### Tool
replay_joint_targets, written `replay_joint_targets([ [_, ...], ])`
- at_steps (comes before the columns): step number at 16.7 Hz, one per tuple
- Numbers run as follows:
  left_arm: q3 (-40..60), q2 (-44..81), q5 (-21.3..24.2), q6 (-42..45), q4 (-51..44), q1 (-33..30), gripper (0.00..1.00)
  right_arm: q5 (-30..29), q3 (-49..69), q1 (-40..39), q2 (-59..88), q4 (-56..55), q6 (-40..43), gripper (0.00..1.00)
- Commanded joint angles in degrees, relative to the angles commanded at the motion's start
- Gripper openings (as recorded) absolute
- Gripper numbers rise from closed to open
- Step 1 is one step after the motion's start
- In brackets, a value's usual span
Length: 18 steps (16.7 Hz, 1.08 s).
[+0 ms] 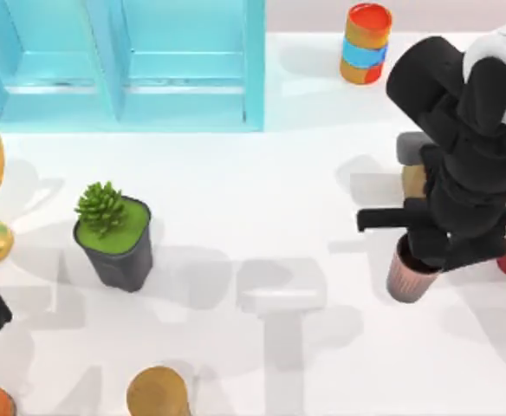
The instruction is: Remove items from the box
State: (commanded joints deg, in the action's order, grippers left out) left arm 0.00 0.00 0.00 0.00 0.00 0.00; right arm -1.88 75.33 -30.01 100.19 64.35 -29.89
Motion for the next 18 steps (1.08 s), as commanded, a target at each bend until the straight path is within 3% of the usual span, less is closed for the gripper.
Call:
replay_joint_targets([
  [8, 0.0, 0.0, 0.0, 0.0, 0.0, 0.0, 1.0, -0.1, -3.7, -0.7, -0.6, 0.4, -3.2, 0.0],
  [18, 0.0, 0.0, 0.0, 0.0, 0.0, 0.0, 1.0, -0.2, -9.3, -1.3, 1.8, -8.2, -3.7, 0.0],
])
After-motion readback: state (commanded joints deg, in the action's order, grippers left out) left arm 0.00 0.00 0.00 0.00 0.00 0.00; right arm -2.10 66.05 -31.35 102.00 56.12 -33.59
